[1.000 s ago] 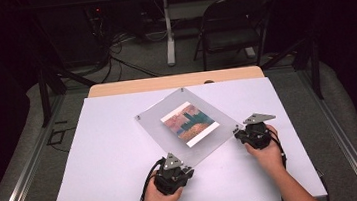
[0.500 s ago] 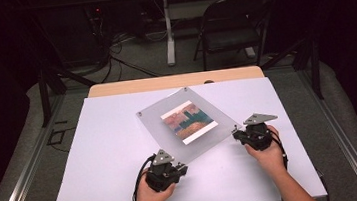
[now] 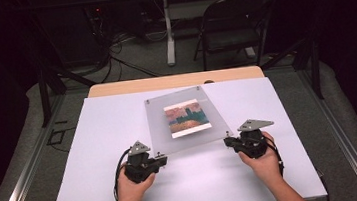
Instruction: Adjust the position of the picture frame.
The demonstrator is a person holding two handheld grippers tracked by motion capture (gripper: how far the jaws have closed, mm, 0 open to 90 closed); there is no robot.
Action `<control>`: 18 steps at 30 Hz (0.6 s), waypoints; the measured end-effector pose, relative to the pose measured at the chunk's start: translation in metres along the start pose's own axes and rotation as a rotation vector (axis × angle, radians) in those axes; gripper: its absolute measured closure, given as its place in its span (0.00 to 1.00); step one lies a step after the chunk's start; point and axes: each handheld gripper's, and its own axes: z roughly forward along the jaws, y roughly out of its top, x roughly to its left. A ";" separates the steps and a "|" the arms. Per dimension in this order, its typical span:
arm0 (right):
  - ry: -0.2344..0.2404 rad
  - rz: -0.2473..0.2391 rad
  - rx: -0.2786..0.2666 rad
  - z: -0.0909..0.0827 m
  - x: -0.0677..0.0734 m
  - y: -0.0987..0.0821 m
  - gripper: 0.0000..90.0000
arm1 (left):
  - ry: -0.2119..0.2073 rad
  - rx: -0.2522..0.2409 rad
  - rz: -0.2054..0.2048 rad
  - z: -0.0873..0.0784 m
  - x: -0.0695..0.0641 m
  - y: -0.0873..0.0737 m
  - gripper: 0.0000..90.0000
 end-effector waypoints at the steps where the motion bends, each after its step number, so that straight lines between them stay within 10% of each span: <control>1: 0.006 0.002 0.001 0.000 0.002 0.000 0.95 | 0.006 -0.003 -0.001 -0.001 0.002 0.000 0.94; 18: 0.008 0.005 0.035 0.015 0.014 -0.001 0.95 | 0.067 -0.002 -0.016 0.013 0.029 0.005 0.94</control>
